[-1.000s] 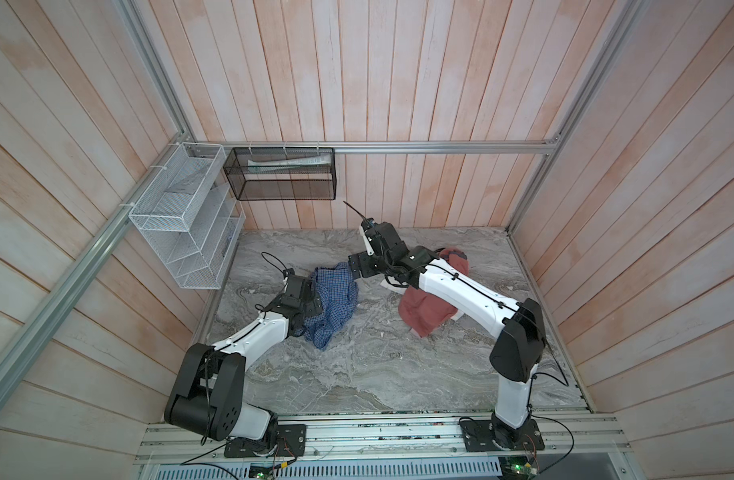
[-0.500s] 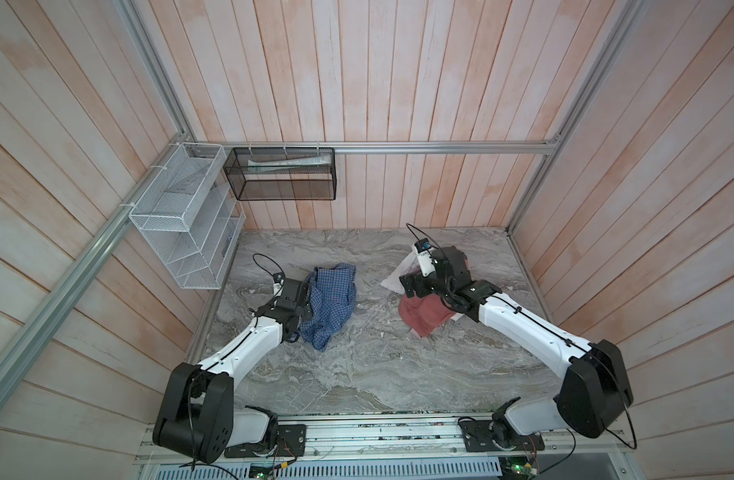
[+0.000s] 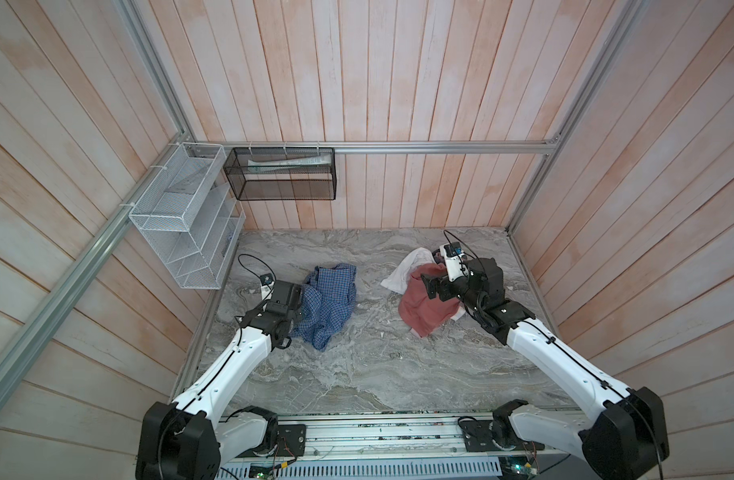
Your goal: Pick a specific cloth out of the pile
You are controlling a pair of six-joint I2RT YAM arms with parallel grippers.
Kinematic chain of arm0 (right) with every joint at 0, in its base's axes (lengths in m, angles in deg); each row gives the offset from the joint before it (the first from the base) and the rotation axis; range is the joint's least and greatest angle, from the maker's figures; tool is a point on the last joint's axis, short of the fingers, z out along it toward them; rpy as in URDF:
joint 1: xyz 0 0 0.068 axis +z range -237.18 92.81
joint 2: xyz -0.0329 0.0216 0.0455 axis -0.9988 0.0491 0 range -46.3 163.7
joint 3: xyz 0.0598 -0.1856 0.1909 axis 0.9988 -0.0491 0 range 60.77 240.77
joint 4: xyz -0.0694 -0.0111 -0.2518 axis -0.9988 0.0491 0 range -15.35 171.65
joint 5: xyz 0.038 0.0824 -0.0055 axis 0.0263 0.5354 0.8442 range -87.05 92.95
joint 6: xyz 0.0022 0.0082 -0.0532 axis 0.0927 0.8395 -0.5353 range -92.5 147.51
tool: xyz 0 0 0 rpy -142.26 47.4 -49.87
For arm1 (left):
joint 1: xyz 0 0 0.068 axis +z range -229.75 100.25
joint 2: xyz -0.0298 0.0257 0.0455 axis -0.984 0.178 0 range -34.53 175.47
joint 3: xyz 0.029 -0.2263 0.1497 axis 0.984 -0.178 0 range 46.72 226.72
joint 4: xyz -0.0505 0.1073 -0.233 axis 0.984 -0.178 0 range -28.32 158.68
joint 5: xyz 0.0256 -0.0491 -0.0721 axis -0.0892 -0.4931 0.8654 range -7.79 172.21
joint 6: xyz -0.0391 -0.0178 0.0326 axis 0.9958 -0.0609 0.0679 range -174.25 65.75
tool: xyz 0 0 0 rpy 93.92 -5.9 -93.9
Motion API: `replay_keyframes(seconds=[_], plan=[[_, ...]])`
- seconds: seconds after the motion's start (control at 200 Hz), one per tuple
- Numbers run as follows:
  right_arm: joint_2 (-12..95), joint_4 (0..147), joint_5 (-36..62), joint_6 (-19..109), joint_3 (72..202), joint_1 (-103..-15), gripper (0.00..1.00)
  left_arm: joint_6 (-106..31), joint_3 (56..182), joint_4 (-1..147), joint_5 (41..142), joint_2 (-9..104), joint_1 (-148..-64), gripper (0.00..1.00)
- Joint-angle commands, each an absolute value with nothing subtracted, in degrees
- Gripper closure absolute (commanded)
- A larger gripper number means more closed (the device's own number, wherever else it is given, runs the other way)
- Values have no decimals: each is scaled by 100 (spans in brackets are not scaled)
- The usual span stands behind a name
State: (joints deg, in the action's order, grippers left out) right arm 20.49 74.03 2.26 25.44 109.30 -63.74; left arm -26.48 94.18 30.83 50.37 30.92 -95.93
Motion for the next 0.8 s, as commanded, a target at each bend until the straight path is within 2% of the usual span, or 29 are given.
replay_keyframes(seconds=[0.0,0.225,0.335,0.57,0.79], plan=[[1848,6970,-125,2384,10637,-6589,2,-2322,9693,2558,4556,2737,-9583,0],[1592,6299,-241,2331,9941,-7414,2,-2896,10033,3434,4459,2489,-9592,0],[1458,5779,-48,2313,9456,-7936,2,-3583,9953,4479,4675,2593,-9679,0],[1583,4180,-300,2420,8506,-8527,2,-5093,8501,7430,5895,2605,-9592,0],[2346,2911,-384,2646,8017,-8638,2,-5487,6778,10446,7086,2616,-8715,0]])
